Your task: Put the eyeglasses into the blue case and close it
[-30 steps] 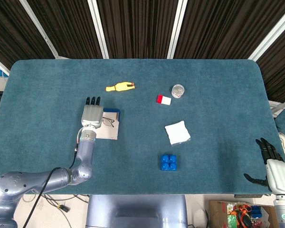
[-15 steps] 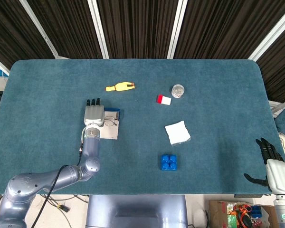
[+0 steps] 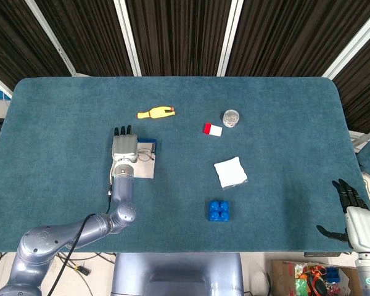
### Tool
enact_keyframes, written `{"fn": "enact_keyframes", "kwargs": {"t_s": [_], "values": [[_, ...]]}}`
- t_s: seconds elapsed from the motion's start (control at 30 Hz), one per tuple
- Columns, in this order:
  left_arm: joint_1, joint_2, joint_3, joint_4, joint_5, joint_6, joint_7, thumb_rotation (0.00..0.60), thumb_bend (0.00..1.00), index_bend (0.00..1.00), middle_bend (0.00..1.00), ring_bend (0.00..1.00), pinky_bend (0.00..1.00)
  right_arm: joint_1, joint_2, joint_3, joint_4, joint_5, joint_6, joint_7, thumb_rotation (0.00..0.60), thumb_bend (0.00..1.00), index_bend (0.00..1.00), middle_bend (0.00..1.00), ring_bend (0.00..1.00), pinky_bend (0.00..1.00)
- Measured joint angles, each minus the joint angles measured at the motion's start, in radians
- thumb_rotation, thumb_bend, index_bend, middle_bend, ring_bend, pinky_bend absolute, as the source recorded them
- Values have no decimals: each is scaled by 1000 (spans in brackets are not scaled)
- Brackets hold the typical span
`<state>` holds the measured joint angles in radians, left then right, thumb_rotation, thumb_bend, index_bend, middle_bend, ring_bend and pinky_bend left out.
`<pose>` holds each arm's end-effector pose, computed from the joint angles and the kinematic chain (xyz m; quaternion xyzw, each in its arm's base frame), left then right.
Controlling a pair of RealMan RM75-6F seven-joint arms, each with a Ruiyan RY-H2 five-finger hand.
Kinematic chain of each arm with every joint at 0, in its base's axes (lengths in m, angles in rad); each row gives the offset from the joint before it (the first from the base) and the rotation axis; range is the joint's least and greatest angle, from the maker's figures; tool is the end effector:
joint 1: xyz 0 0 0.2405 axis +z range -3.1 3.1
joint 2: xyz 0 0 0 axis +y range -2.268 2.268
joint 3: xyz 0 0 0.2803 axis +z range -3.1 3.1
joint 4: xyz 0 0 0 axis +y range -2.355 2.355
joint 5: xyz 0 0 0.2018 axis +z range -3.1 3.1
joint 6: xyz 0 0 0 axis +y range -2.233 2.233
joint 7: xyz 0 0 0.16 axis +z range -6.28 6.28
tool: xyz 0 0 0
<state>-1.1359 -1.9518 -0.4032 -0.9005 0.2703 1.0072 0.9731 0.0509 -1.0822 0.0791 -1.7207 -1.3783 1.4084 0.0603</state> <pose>-0.1194 0.4701 -0.0780 -0.6506 -0.4227 -0.1980 0.5990 -0.3363 -0.1900 0.1788 0.5330 -0.4762 0.3852 0.5838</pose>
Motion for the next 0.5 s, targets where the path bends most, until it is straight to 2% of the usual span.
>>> {"fn": "enact_keyframes", "kwargs": {"t_s": [0.4, 0.5], "values": [[-1, -19, 8, 32, 69, 10, 1, 600, 419, 604, 48, 0, 0, 0, 1, 2, -5, 10, -3, 0, 600, 37, 24, 0, 56, 190], [-2, -26, 8, 47, 79, 11, 5, 600, 419, 569, 43, 0, 0, -1, 2, 3, -6, 12, -3, 2, 600, 37, 24, 0, 56, 190]]}}
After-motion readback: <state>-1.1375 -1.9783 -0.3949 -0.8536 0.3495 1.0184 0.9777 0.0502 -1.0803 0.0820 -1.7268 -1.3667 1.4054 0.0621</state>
